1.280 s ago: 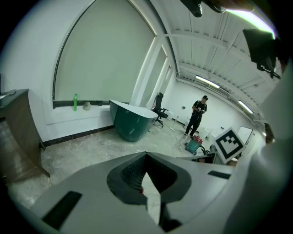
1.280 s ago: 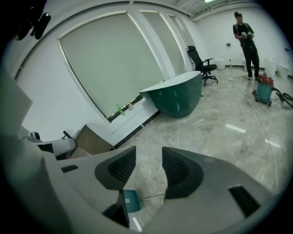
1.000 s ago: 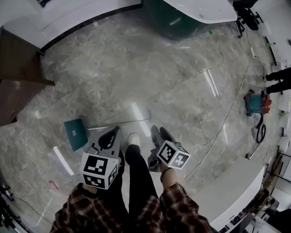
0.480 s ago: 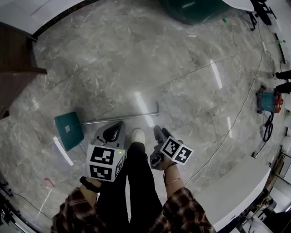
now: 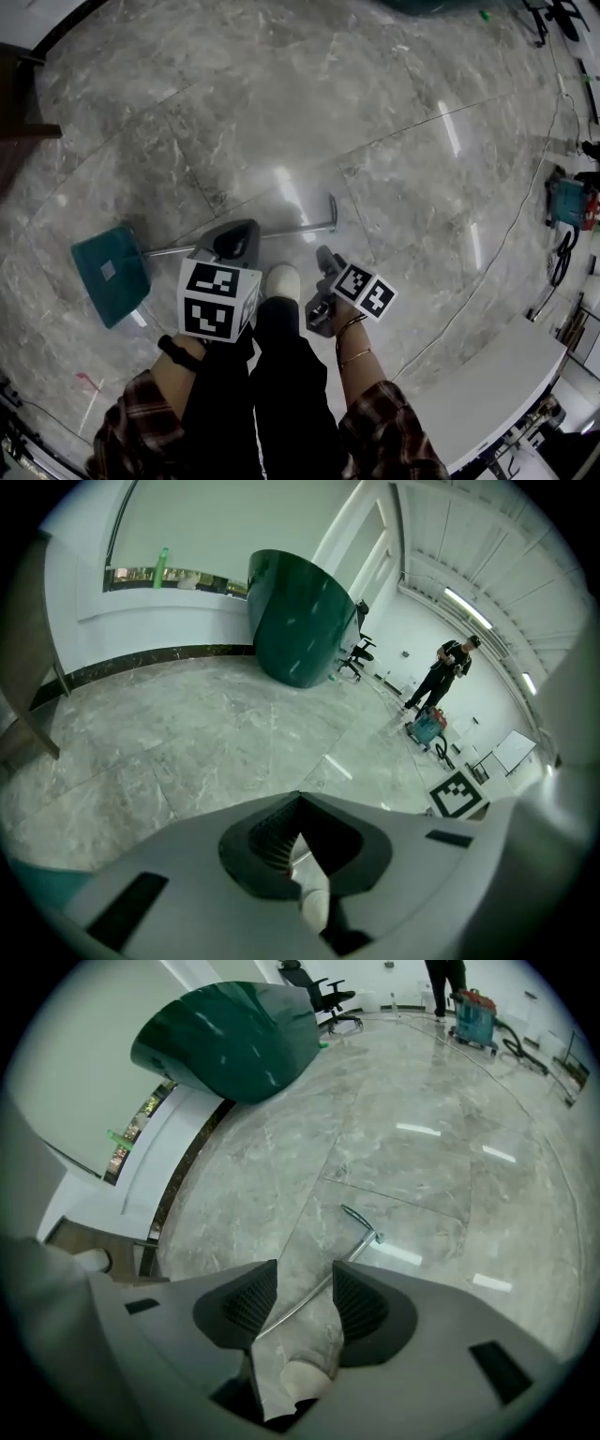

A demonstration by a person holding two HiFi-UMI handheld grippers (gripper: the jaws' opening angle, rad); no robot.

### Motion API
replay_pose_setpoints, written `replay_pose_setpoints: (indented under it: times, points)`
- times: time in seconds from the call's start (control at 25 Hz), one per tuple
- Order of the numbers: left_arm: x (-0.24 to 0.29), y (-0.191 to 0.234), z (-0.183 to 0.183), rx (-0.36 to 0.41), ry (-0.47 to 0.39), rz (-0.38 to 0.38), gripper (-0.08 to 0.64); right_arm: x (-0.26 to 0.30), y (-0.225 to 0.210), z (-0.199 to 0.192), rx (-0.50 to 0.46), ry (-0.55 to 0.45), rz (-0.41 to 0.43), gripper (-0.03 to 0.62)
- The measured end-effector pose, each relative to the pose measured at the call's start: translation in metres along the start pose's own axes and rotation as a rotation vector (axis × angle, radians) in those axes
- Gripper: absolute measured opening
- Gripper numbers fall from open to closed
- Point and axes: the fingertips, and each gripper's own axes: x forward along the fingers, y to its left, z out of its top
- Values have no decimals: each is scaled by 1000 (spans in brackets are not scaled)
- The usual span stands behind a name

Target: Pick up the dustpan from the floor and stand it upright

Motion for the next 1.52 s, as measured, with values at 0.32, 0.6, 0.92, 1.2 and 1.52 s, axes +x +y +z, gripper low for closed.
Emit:
replay_pose_setpoints:
  times: [0.32,0.6,0.92,1.2,1.52]
  points:
    - [79,58,-17,36,22,19,0,103,-55,0,96,23,-63,176]
    - [122,91,-42,42,36,9,0,174,-111,-1,249,29,-167,176]
    - [128,109,-48,66,23,-6,0,208,-139,-8,391,31,-248,173]
    - [115,127,-47,79,14,21,0,202,-143,-11,470,-54,-272,123]
    - [72,85,-41,57,19,-4,0,132,-105,12,587,-169,-202,94]
